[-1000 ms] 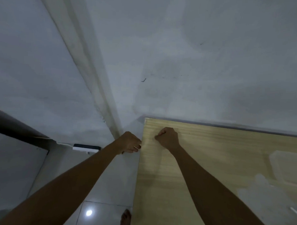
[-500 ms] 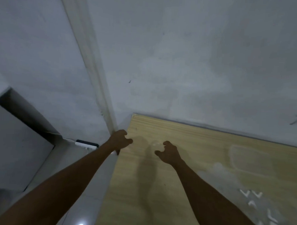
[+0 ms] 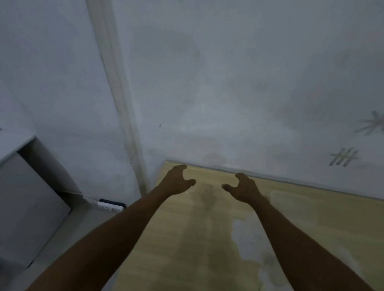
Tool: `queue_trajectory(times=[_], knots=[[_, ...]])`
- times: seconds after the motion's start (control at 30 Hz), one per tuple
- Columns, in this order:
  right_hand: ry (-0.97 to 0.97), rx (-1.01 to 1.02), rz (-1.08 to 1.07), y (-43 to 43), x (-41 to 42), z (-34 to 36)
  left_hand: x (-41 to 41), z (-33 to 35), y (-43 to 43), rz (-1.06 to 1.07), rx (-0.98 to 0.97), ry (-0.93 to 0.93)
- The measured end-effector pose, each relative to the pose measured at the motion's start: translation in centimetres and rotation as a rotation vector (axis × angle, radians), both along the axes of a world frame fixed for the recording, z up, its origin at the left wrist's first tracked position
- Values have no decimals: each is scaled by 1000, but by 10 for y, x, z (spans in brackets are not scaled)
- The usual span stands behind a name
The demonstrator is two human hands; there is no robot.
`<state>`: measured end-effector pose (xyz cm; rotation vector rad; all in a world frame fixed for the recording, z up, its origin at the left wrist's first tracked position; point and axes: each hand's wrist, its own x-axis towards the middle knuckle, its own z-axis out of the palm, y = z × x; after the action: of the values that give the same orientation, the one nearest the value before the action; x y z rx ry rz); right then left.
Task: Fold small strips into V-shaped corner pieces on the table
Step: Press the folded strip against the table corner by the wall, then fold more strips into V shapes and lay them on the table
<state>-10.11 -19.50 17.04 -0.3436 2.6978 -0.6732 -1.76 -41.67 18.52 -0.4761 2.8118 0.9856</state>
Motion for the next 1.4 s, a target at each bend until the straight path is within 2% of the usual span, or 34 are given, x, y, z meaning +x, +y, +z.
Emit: queue_trajectory(times=[0.77,1.4], knots=[[-68,2,-256,104,98,-23,26,-28,93,-314,-5,11],[-102,55,-286,288,94,-35,32,-25,242,-329,-30,-47]])
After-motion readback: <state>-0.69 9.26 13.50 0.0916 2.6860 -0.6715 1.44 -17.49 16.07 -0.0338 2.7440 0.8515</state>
